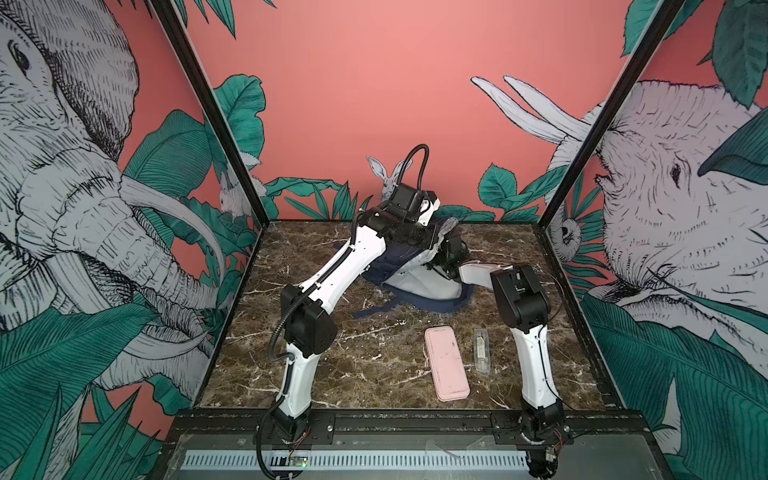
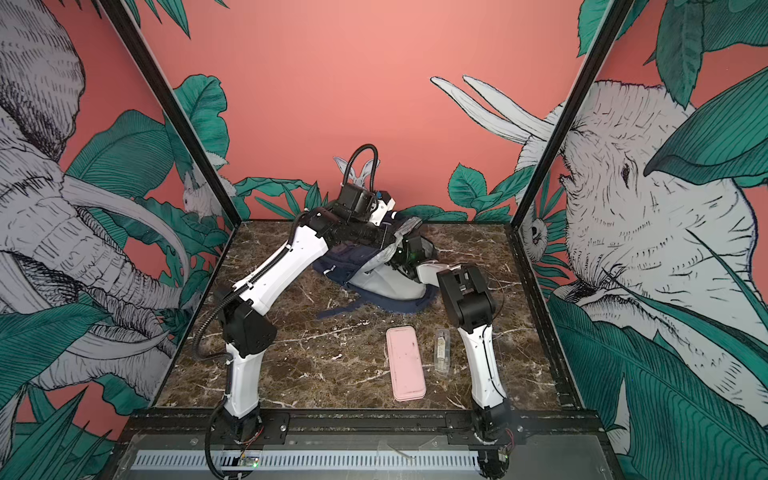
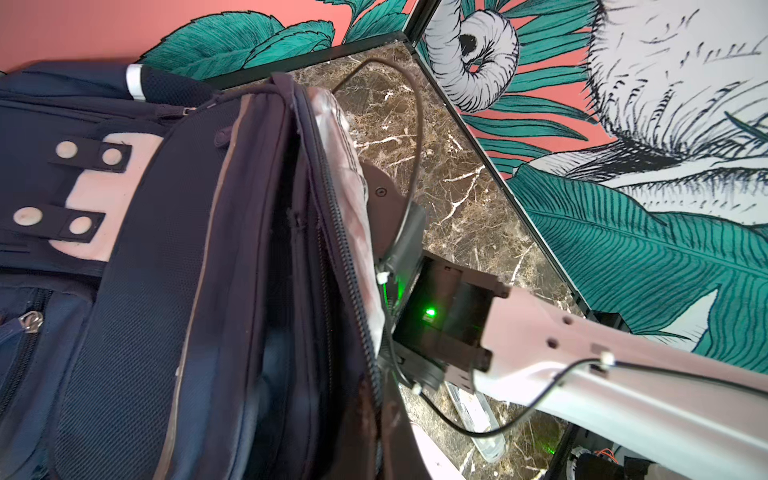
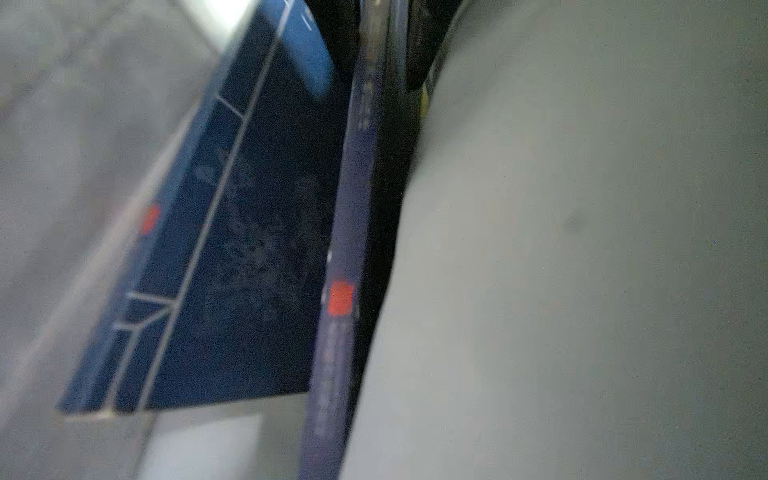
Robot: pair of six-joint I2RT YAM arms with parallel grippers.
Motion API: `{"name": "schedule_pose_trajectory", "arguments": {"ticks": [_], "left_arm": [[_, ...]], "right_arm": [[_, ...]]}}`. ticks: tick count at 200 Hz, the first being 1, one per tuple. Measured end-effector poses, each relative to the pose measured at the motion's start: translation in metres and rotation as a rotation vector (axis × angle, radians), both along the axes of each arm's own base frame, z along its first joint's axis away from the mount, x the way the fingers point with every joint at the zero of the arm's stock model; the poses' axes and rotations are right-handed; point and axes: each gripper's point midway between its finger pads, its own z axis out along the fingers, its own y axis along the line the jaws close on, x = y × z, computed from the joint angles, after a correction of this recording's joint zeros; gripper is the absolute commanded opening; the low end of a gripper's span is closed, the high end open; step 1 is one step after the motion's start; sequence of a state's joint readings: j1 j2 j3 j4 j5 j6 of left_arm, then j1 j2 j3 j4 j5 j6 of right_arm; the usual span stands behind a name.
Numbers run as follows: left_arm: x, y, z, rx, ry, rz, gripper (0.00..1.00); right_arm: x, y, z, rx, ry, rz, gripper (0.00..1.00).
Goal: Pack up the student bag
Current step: 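Release the book and withdraw the right gripper while the left lets go of the opening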
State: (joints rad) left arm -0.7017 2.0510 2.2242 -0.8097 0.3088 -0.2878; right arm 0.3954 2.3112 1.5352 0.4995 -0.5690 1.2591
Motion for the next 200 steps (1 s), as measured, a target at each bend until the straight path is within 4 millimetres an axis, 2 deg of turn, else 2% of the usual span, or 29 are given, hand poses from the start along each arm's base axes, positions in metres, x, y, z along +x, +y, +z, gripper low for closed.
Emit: {"name": "schedule_pose_trajectory", "arguments": {"ticks": [10,31,60,72,85,116,135,157,178,200], "left_arm": [[0.001,0.001,0.000,0.003,-0.002,0.004,0.00],[0.001,0.001,-0.001,0.007,-0.004,0.009,0.00],[0.001,0.001,-0.001,0.007,-0.003,0.007,0.00],[0.000,0.000,-0.001,0.008,-0.001,0.005,0.00],[-0.002,0.000,-0.002,0.009,0.001,0.002,0.00],[-0.003,-0.003,-0.006,0.016,0.005,-0.003,0.00],[-0.004,-0.004,-0.015,0.022,0.014,-0.007,0.00],[-0.008,-0.008,-0.023,0.031,0.022,-0.017,0.00],[-0.012,-0.012,-0.024,0.035,0.017,-0.033,0.00],[-0.013,-0.022,-0.031,0.051,0.016,-0.057,0.00]], "right_arm": [[0.003,0.004,0.002,0.032,-0.004,0.002,0.22],[0.004,0.009,0.000,0.071,-0.001,0.009,0.32],[-0.012,0.002,-0.014,0.039,0.040,0.021,0.42],[-0.025,-0.007,-0.017,-0.003,0.057,0.025,0.45],[-0.040,-0.019,-0.010,-0.062,0.063,0.029,0.48],[-0.070,-0.053,0.027,-0.183,-0.002,0.027,0.49],[-0.084,-0.072,0.039,-0.234,-0.037,0.017,0.48],[-0.105,-0.094,0.032,-0.299,-0.026,0.008,0.46],[-0.135,-0.112,0.017,-0.372,0.007,0.013,0.45],[-0.166,-0.129,0.014,-0.436,0.018,0.011,0.43]]}}
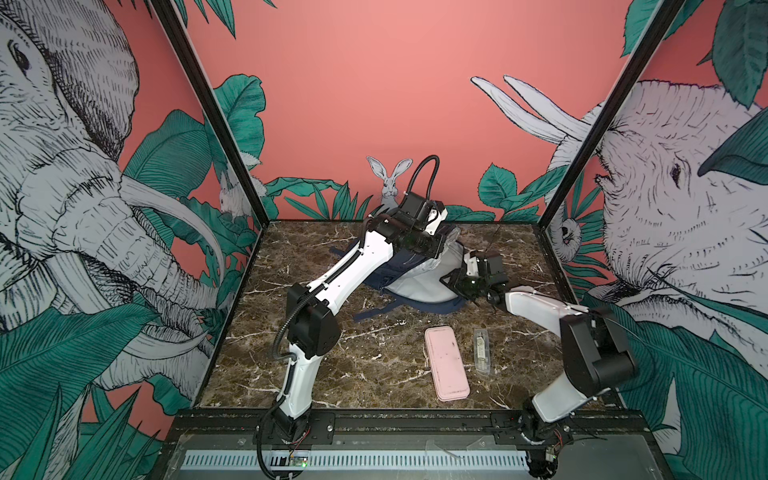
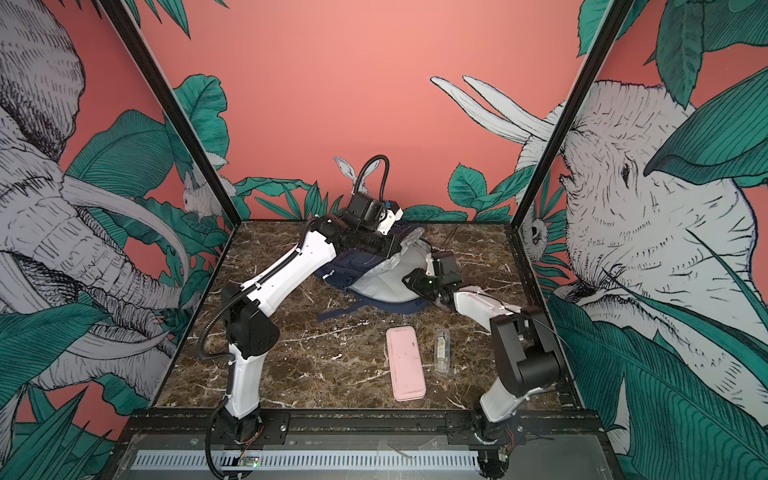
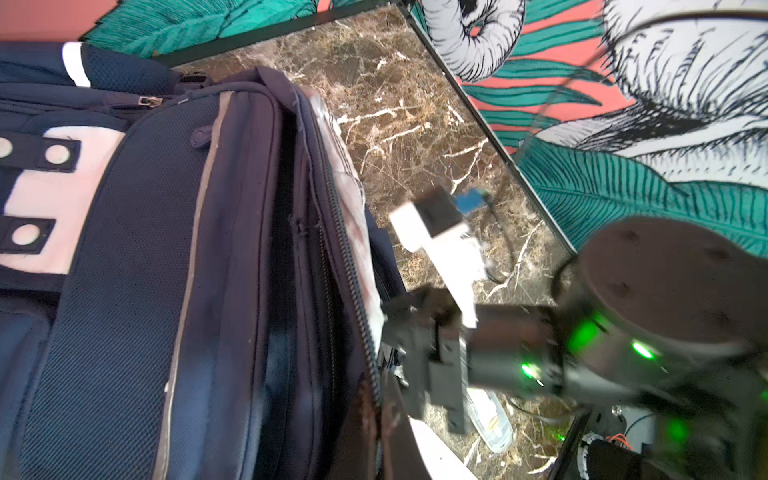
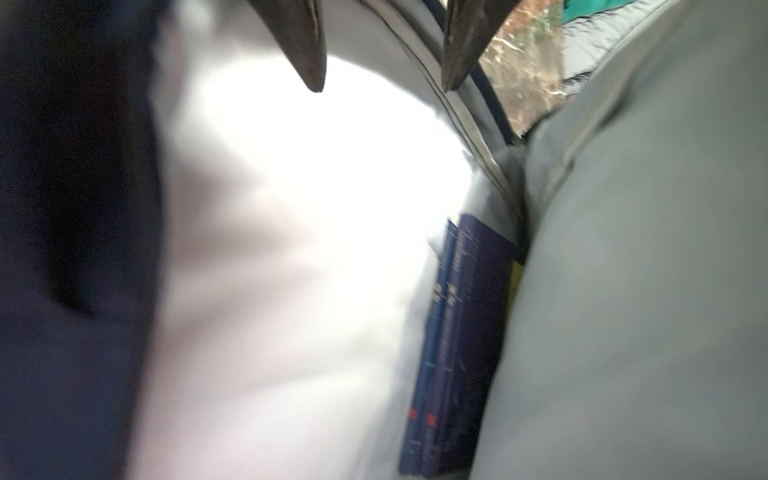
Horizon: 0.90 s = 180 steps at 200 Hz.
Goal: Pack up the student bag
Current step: 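Release the book and withdraw the right gripper while the left lets go of the opening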
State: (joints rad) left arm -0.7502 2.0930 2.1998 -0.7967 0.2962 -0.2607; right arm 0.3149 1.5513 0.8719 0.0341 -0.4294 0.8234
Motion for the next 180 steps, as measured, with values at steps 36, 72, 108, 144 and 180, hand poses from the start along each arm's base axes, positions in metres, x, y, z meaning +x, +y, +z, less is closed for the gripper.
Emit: {"name": "schedule_pose_trajectory", "arguments": {"ticks": [36,72,108,144,180], "left_arm": [[-0.005,-0.031,-0.038,0.058,0.037,-0.077,0.22],[-0.017,-0.039,-0.066,0.114,0.086,-0.130,0.41],[-0.016,0.004,-0.076,0.131,0.110,-0.053,0.41],[0.004,0.119,-0.082,0.079,0.172,0.230,0.48],[0.008,0.205,-0.109,0.026,0.251,0.484,0.60]], "right_arm": [[-0.032,-0.024,0.034,-0.076,-0.097,-0.014,0.41],[-0.050,-0.039,0.062,-0.122,-0.181,-0.032,0.41],[-0.065,-0.024,0.047,-0.149,-0.148,0.034,0.41],[-0.084,0.016,0.026,-0.187,-0.115,0.171,0.39],[-0.093,0.062,0.005,-0.245,-0.089,0.305,0.39]]}}
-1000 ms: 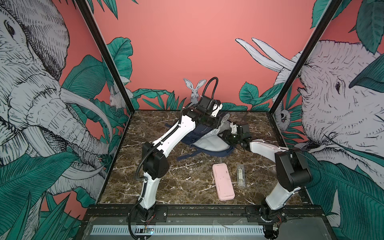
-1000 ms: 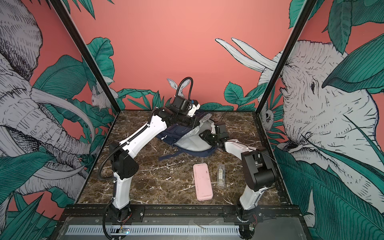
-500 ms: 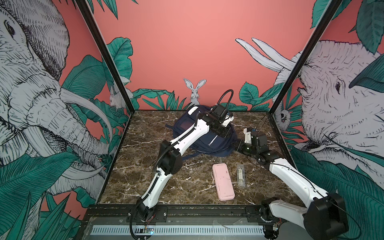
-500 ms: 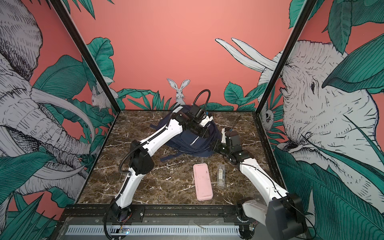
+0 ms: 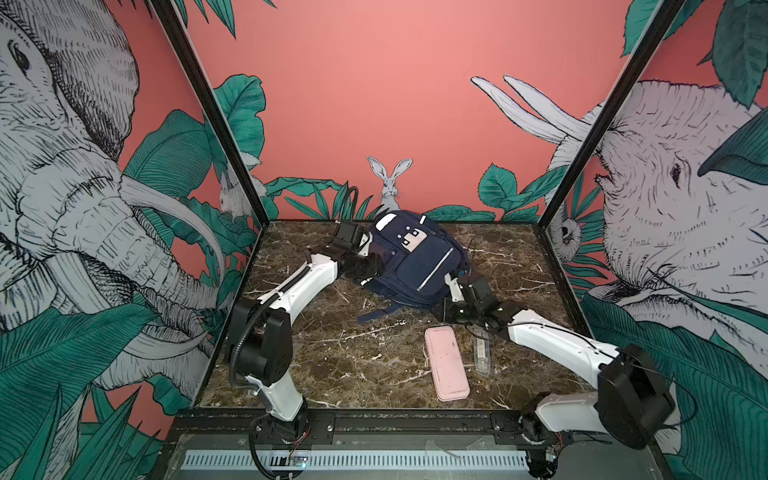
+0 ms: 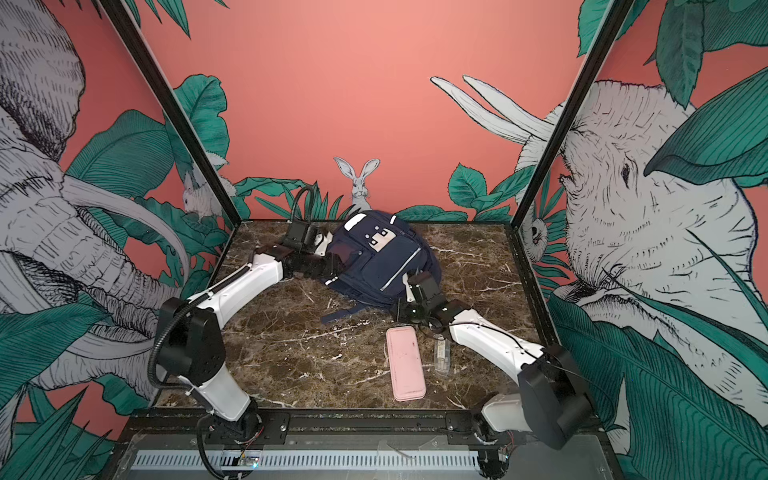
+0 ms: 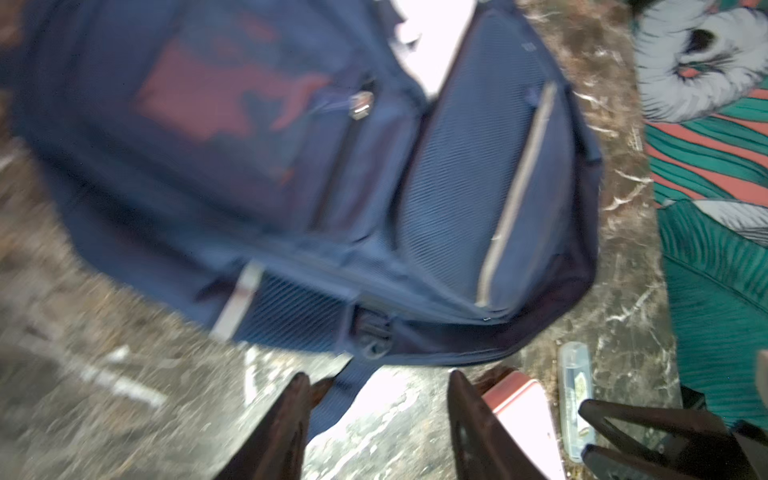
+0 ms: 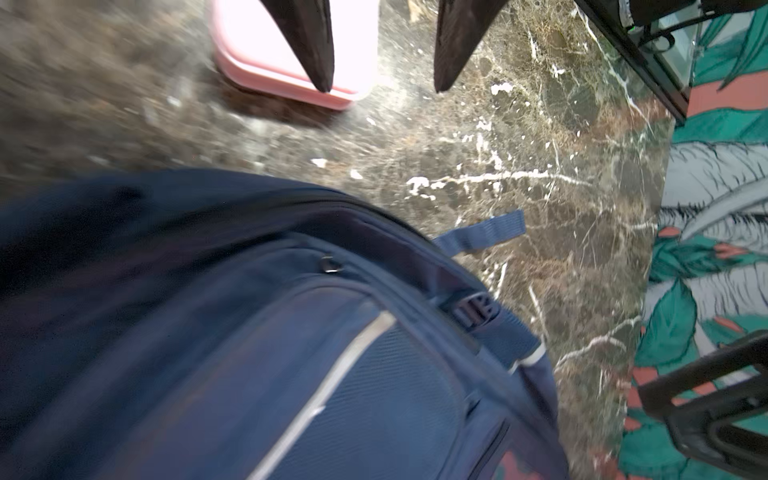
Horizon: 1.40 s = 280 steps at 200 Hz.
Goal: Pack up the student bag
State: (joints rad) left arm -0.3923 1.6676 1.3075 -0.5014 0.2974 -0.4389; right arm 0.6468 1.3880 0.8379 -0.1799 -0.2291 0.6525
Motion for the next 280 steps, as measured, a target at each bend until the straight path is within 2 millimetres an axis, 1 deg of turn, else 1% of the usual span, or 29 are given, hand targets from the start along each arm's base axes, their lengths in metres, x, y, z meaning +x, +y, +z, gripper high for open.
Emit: {"name": "schedule_pose_trajectory", "arguments": {"ticks": [17,29,38,51,67,81,117,129,138,150,159,188,196,212,227,250,280], "left_arm": [[-0.005,0.018,-0.023,-0.013,0.054,0.067,0.61],[-0.007,0.030,-0.037,-0.019,0.091,0.110,0.61],[-0.008,0.036,-0.044,-0.027,0.109,0.136,0.61],[-0.004,0.040,-0.046,-0.040,0.115,0.162,0.61],[0.005,0.043,-0.048,-0.055,0.108,0.186,0.61],[0.013,0.043,-0.055,-0.059,0.114,0.201,0.61],[0.027,0.038,-0.088,-0.066,0.173,0.217,0.59],[0.028,0.037,-0.100,-0.067,0.196,0.223,0.55],[0.028,0.037,-0.106,-0.066,0.210,0.228,0.50],[0.029,0.036,-0.110,-0.070,0.220,0.230,0.41],[0.032,0.034,-0.109,-0.078,0.219,0.230,0.34],[0.038,0.029,-0.103,-0.111,0.200,0.227,0.05],[0.039,0.028,-0.102,-0.120,0.201,0.231,0.00],[0.039,0.026,-0.097,-0.128,0.192,0.231,0.00],[0.039,0.023,-0.087,-0.140,0.174,0.223,0.00],[0.037,0.017,-0.060,-0.160,0.124,0.208,0.00],[0.034,0.003,-0.022,-0.182,0.057,0.172,0.00]], "right_arm": [[0.001,0.023,-0.006,-0.018,0.006,0.049,0.38],[0.003,0.036,-0.012,-0.027,0.015,0.070,0.38],[0.004,0.043,-0.017,-0.032,0.024,0.081,0.38],[0.005,0.049,-0.027,-0.042,0.044,0.087,0.38],[0.006,0.049,-0.039,-0.058,0.068,0.084,0.38],[0.005,0.048,-0.046,-0.068,0.087,0.078,0.38],[0.006,0.047,-0.049,-0.074,0.092,0.070,0.38],[0.006,0.046,-0.050,-0.083,0.091,0.066,0.38],[0.007,0.044,-0.051,-0.092,0.086,0.063,0.38],[0.009,0.041,-0.052,-0.106,0.082,0.057,0.38],[0.009,0.038,-0.053,-0.114,0.081,0.055,0.38],[0.015,0.027,-0.056,-0.147,0.079,0.044,0.38],[0.018,0.023,-0.056,-0.157,0.078,0.040,0.38],[0.028,0.018,-0.055,-0.171,0.068,0.033,0.38],[0.037,0.015,-0.054,-0.187,0.058,0.030,0.37],[0.046,0.013,-0.049,-0.215,0.039,0.048,0.37],[0.045,0.021,-0.037,-0.188,0.013,0.091,0.37]]}}
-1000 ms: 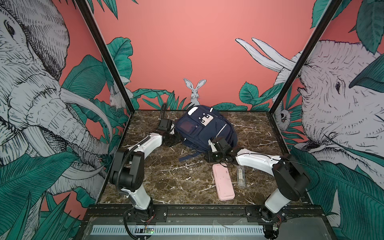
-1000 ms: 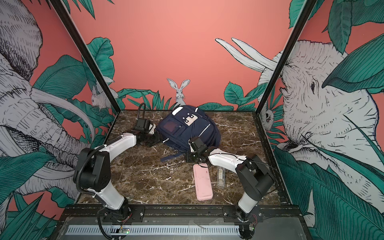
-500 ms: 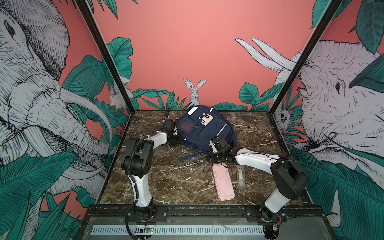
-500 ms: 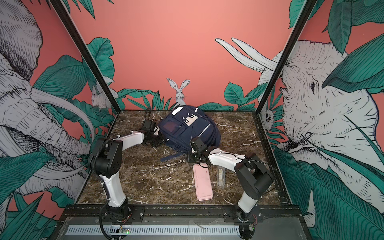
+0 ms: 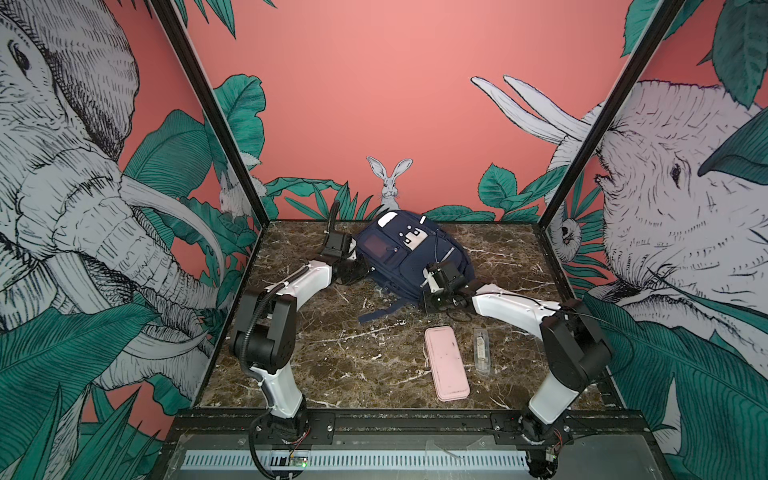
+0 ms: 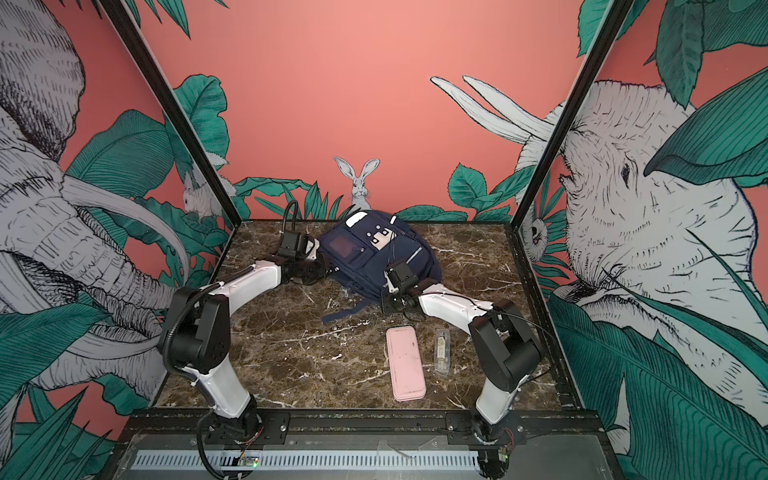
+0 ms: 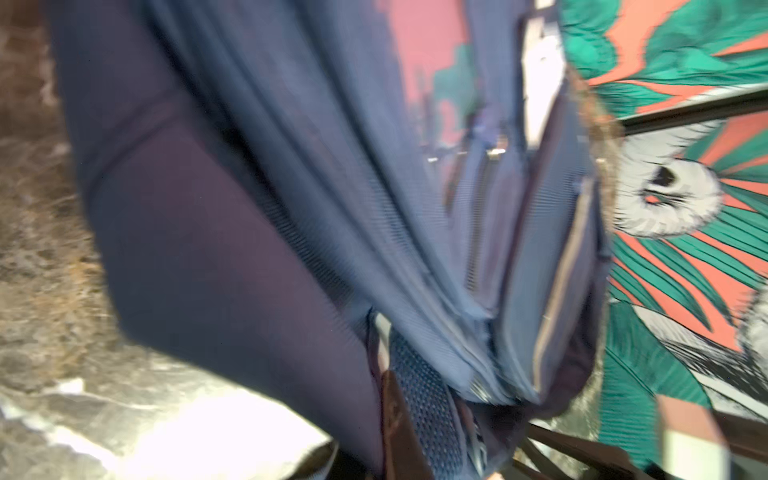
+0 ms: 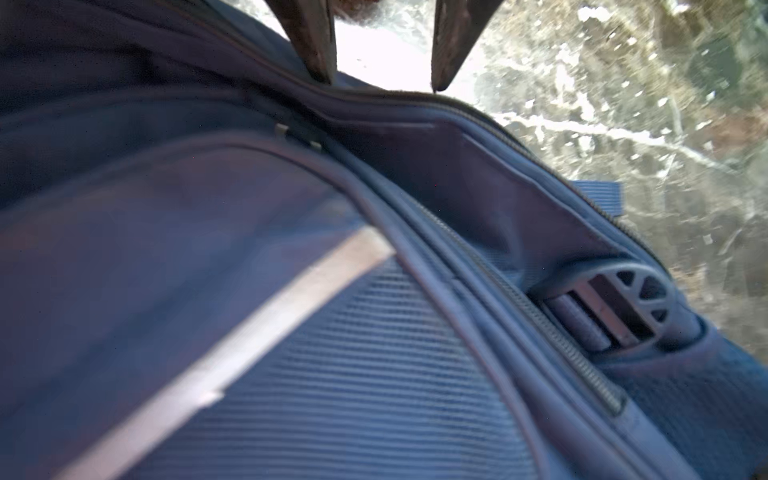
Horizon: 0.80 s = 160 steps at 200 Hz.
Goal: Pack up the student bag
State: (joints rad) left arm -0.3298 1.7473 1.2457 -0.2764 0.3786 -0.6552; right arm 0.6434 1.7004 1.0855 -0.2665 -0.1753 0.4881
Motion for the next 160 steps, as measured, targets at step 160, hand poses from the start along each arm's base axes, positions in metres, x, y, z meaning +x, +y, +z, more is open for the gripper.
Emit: {"name": "schedule_pose_trajectory", "arguments": {"ticks": [160], "left_arm": [[-0.014,-0.033,0.034,0.009,-0.041,-0.068,0.00]], "right_arm": [[0.018,0.078,0.043,0.098,-0.112,0.070,0.38]]}}
